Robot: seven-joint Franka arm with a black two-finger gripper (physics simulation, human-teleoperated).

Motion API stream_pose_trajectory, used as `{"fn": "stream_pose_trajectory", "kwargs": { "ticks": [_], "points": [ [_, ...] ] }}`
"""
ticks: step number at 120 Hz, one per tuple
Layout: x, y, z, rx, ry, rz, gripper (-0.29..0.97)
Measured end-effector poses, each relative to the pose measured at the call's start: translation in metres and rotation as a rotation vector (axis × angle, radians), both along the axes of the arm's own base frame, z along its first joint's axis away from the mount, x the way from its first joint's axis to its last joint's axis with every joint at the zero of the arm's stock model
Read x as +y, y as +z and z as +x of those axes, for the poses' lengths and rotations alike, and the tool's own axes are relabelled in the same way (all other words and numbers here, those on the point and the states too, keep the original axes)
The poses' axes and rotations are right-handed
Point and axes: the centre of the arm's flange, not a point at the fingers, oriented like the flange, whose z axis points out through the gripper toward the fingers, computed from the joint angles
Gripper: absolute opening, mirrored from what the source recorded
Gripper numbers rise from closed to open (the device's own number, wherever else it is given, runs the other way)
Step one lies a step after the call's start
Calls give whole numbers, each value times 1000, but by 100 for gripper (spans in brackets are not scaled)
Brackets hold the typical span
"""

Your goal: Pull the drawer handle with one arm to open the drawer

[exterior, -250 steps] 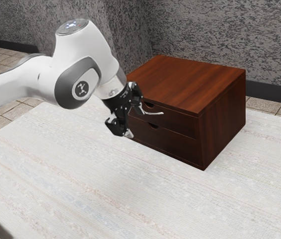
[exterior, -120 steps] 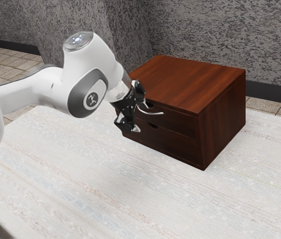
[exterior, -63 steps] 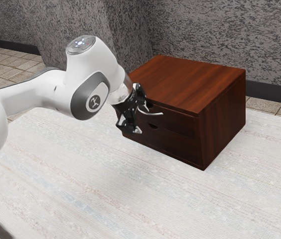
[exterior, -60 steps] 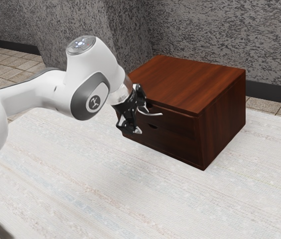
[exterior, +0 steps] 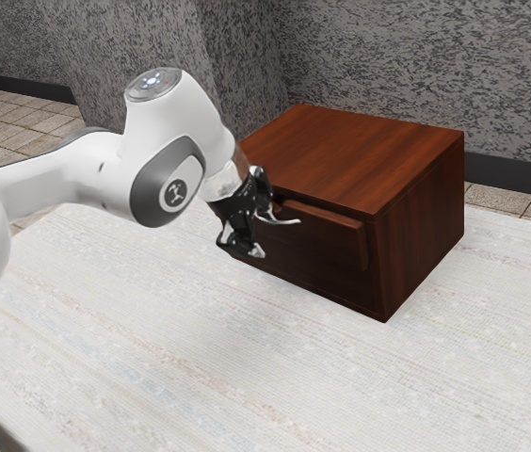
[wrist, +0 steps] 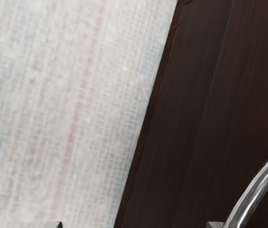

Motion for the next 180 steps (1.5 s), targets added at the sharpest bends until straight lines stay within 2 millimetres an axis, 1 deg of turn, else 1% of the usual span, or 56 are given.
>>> {"fn": "stream_pose_trajectory", "kwargs": {
  "ticks": [32,45,71,92,96,121,158,180],
  "points": [
    [0,3,-4,14,4,0,35],
    [-1,1,-9,27,5,1,35],
    [0,3,-14,44,9,0,35],
    [-1,0,-24,64,11,-1,35],
    [-5,0,-27,68,6,-4,35],
    [-4,-4,-39,85,10,-6,34],
    [-2,11,-55,76,17,-1,34],
    [-3,11,-65,87,19,-1,34]
  ]
}}
